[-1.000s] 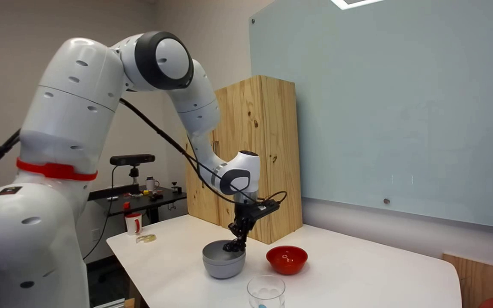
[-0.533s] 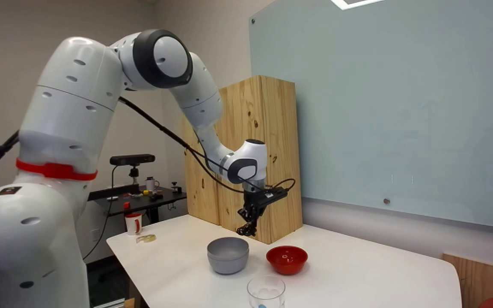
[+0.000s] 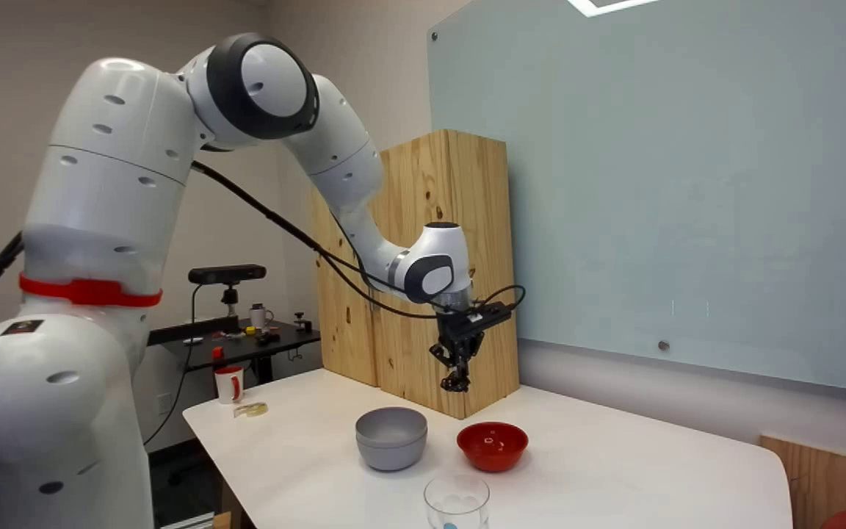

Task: Remove the black cable from the grey bowl and put it on the table

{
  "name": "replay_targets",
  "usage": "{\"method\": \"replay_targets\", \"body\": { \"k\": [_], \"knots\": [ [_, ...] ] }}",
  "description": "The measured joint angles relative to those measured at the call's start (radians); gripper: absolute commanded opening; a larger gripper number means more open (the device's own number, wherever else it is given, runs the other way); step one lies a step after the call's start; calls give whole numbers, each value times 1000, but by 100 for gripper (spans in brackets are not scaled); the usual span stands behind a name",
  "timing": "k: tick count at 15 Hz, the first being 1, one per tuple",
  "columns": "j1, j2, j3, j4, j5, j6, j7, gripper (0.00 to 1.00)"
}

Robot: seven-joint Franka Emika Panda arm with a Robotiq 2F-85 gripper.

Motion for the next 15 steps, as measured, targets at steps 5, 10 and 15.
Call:
{"method": "replay_targets", "body": {
  "k": [5,10,15],
  "knots": [
    [133,-76,-216,-52,-277,68,346,4],
    [237,-156,-344,-142,-585,32,705,4],
    [282,-219,-341,-216,-753,-45,998,4]
  ]
}}
